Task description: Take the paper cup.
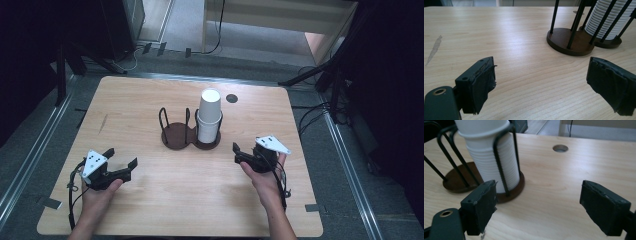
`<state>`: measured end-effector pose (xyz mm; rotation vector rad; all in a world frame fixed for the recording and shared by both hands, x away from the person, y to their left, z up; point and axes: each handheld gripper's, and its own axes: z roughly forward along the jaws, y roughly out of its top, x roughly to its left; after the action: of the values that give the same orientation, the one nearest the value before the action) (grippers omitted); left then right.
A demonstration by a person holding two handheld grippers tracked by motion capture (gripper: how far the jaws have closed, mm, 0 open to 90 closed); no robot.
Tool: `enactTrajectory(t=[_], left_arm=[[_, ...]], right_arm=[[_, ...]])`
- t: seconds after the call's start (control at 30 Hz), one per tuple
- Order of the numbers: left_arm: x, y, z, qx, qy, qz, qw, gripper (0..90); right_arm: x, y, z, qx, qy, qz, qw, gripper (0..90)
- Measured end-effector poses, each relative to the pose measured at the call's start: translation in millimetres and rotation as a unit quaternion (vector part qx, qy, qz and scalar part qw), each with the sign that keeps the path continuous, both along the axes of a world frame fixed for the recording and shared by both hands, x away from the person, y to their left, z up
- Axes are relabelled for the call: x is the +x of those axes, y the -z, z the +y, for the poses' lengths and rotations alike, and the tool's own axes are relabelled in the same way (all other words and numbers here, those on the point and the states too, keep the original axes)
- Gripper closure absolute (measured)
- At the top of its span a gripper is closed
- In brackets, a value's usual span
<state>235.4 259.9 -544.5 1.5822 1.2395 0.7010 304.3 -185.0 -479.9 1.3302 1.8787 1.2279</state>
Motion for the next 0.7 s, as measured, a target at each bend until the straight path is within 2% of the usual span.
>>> enactTrajectory(t=[0.17,0.2,0.3,0.47,0.7], left_arm=[[0.6,0.1,0.1,-0.001,0.003,0.001,1.0,8.5],[0.7,0.2,0.1,-0.002,0.002,0.001,1.0,8.5],[0.9,0.2,0.3,-0.004,0.004,0.002,1.0,8.5],[1.3,0.4,0.8,-0.004,0.007,0.002,1.0,8.5],[1.6,0.4,0.8,-0.006,0.009,0.003,0.9999,8.5]], right_arm=[[13.6,-12.0,25.9,0.002,-0.015,-0.008,0.9999,13.4],[19.8,-14.7,36.3,0.005,-0.02,-0.009,0.9997,13.2],[24.6,-16.1,44.1,0.004,-0.025,-0.01,0.9996,13.1],[37.7,-24.0,68.2,0.006,-0.037,-0.02,0.9991,12.8],[48.5,-31.9,86.4,0.008,-0.043,-0.031,0.9986,13.0]])
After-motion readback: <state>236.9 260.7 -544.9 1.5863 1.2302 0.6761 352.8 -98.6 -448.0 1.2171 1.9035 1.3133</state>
